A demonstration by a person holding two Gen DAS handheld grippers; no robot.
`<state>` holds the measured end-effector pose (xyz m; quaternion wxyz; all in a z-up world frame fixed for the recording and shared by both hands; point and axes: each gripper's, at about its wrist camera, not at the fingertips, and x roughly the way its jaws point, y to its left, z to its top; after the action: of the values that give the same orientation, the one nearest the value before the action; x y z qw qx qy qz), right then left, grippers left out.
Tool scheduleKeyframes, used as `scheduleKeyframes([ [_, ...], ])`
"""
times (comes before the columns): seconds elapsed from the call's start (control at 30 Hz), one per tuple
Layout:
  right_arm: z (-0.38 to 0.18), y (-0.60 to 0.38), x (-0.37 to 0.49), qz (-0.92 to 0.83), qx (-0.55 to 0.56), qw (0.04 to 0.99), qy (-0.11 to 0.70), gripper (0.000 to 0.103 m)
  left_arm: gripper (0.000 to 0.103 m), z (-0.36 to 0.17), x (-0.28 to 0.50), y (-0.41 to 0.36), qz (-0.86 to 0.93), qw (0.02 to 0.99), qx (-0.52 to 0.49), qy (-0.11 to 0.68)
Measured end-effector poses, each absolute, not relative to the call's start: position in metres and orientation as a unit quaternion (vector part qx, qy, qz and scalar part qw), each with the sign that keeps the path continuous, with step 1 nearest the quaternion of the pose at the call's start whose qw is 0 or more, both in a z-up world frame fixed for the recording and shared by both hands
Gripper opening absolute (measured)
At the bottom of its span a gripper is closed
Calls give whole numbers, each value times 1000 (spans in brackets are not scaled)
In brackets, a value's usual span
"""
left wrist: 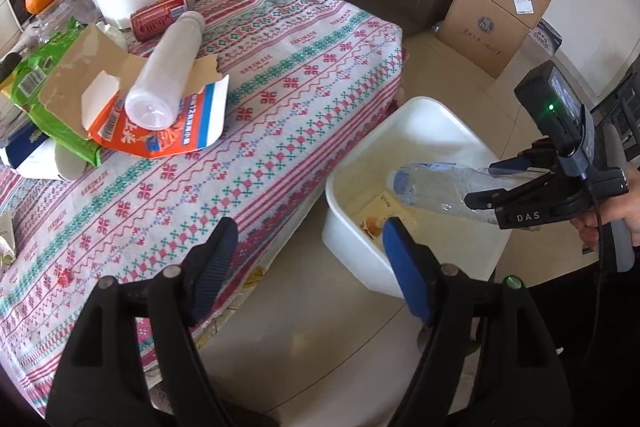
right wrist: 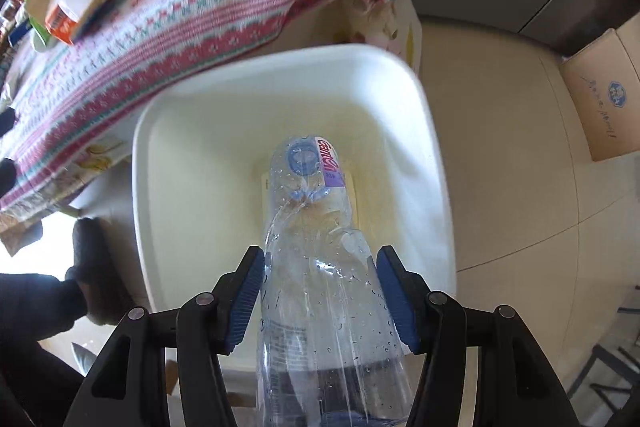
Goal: Collect trash
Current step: 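Open the left gripper over the bin while the right releases the bottle, then grasp the crumpled white wrapper on the tablecloth with the left gripper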
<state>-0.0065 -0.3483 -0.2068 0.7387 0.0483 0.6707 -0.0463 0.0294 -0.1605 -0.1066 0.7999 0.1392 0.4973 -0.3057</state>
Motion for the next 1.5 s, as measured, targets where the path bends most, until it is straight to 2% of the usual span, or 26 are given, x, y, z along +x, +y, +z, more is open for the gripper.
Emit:
scheduleKeyframes([
  [0.17, -213, -345, -3, -53, 57, 731, 678, 61, 82, -103, 31, -142, -290, 808, 138, 495],
  [0.27, -202, -342, -3, -54, 59, 741, 667, 70, 83, -101, 32, -132, -282, 812, 135, 493],
  [0.87, -91, -289, 3, -31, 60, 850, 522, 83, 84, -80, 64, -49, -208, 846, 92, 483],
  [1.23, -72, -243, 39, -12, 48, 870, 490, 84, 84, -77, 121, 65, -85, 872, 42, 481],
  [1.5, -73, -205, 72, 10, 40, 870, 492, 84, 84, -104, 167, 135, -20, 855, -31, 517],
])
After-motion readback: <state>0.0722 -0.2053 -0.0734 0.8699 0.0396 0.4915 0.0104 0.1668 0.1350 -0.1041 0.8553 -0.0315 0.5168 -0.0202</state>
